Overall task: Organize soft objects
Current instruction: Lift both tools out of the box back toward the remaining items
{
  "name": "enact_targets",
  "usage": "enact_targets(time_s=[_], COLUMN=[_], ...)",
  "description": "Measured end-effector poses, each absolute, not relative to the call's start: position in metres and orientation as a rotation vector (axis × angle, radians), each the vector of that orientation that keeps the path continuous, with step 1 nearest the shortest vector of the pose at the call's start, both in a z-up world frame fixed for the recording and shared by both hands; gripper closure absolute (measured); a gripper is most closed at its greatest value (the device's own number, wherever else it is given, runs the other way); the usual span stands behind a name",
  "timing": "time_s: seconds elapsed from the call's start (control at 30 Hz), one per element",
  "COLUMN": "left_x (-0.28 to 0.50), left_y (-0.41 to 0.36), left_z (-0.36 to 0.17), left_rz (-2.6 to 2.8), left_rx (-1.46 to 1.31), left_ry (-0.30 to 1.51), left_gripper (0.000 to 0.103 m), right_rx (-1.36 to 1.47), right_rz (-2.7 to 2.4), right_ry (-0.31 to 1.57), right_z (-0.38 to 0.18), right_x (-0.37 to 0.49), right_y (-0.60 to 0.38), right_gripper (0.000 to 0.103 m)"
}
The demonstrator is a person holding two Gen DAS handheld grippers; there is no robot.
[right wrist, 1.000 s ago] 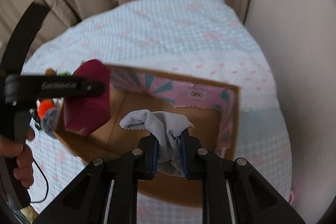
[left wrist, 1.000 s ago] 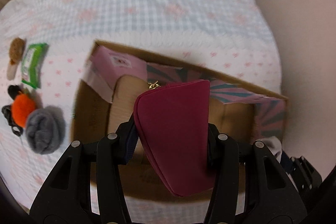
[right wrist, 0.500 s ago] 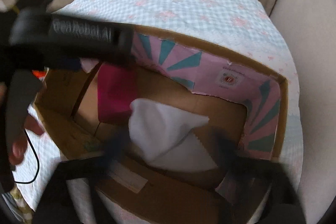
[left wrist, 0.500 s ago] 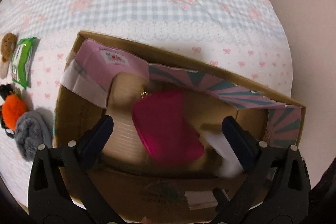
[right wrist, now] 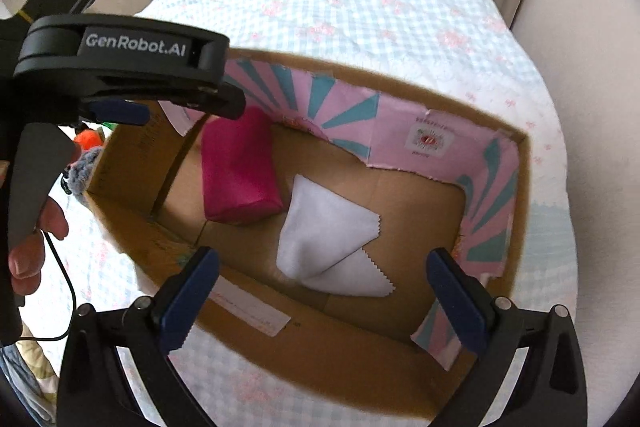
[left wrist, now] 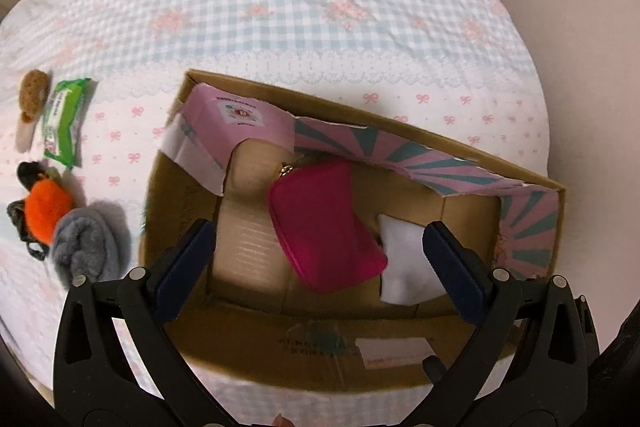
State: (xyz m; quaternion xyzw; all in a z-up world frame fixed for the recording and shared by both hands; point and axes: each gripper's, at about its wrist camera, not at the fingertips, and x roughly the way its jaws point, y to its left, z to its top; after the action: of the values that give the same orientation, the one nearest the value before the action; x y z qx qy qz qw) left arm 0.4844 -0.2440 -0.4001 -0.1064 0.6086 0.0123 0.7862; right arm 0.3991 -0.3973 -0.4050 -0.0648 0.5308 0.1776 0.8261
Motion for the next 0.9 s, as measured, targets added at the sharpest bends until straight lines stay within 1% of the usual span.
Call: enact_targets(time_s=[0.3,0.53,0.7,0.9], left_x=[0.442,0.386,0.334,0.273], left_y=[-0.243,-0.226,-0.198,-0.153], left_z=[-0.33,-0.259,-0.21,-0.167], left_rz=[0.005,-0.01,-0.016,-0.046], left_rx=[-0.23,-0.215,-0.211,-0.201], left_ry=[1.213,1.097,0.997,0.913], left_gripper=[0.0,0.0,0.0,0.0], right_rx=[-0.124,-0.09,-0.083,-0.041], right_rz=[0.336,0.289,0.238,0.153], right_ry=[1.035,0.95,0.877,0.804], right_z=[-0.343,-0.281,-0.233,-0.187], right_x=[0.368,0.333,0.3,0.255], right_y=[-0.394,-0.393,-0.381,-0.362], right_gripper=[0.0,0.0,0.0,0.0])
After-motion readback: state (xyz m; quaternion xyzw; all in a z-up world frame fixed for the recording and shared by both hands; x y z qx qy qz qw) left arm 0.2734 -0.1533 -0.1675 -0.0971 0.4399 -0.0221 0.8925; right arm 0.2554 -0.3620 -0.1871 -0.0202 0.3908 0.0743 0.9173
